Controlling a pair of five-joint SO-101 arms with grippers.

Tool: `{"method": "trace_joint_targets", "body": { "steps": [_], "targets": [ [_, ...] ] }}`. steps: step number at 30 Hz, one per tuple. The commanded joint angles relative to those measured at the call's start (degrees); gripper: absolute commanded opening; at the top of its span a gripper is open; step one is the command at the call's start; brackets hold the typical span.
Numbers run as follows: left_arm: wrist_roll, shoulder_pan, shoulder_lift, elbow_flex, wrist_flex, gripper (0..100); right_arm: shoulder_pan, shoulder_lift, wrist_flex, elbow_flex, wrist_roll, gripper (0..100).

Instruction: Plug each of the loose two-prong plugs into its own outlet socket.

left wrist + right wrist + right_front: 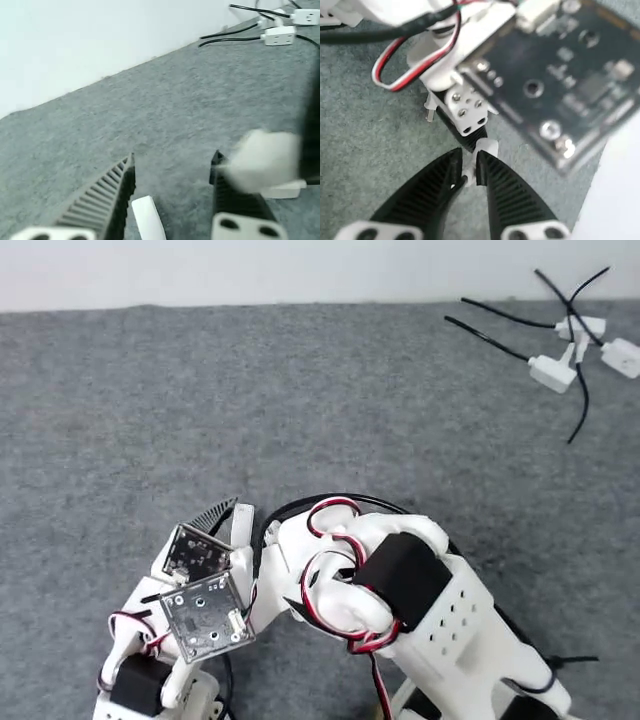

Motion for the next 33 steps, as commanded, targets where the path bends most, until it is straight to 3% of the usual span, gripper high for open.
{"method": "trace_joint_targets", "body": {
  "steps": [1, 26, 33],
  "targets": [
    [-0.35, -1.23, -0.97, -4.18, 0.18, 24, 1.63, -1.19, -0.57, 0.09, 0.62, 0.9],
    [-0.44, -1.32, -0.97, -2.15, 0.44, 24, 3.03, -1.1, -0.57, 0.18, -1.76, 0.9],
    [0.09, -10.02, -0.97, 1.27, -6.42, 24, 3.12, -3.21, -0.4, -0.09, -3.34, 0.9]
  ]
}}
